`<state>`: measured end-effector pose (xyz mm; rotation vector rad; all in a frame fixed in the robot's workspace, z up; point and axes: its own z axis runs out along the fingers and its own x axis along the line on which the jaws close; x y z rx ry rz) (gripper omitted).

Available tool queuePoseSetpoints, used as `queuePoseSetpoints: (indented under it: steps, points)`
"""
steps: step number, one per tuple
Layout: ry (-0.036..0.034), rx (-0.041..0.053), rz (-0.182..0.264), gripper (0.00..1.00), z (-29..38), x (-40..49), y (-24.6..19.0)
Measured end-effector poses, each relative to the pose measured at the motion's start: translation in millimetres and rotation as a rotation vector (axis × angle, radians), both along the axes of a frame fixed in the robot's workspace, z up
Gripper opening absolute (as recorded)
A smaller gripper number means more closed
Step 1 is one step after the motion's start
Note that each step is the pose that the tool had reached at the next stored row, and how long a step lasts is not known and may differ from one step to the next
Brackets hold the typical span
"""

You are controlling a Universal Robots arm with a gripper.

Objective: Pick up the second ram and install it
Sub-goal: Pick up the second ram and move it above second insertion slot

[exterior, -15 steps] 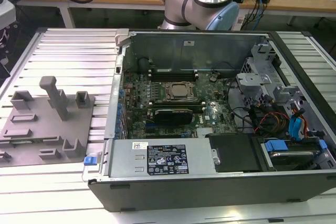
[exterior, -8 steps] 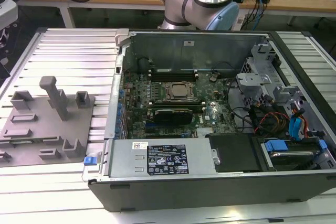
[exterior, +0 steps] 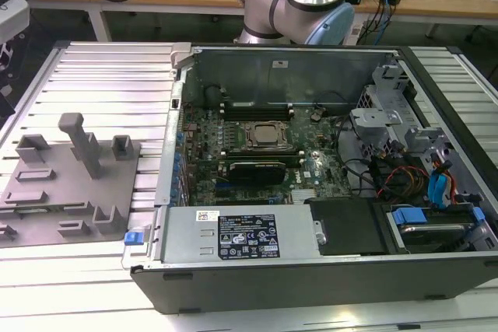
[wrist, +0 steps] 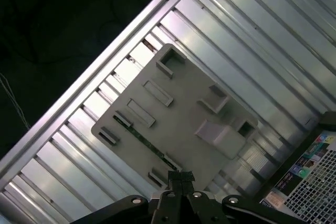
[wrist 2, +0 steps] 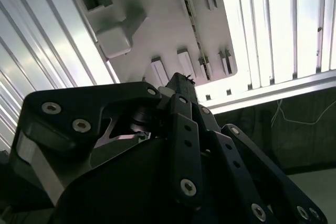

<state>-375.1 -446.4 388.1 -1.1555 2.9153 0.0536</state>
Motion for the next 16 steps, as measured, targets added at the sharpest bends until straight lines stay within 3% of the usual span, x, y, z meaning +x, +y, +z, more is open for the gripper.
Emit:
queuePoseSetpoints:
  steps: [9, 13, 16]
  points:
    - [0.0, -0.0032, 0.104, 0.11, 0.0, 0.0, 0.0]
    - [0.0, -0.0061, 0.187, 0.11, 0.0, 0.0, 0.0]
    - [0.0001, -0.007, 0.213, 0.11, 0.0, 0.0, 0.0]
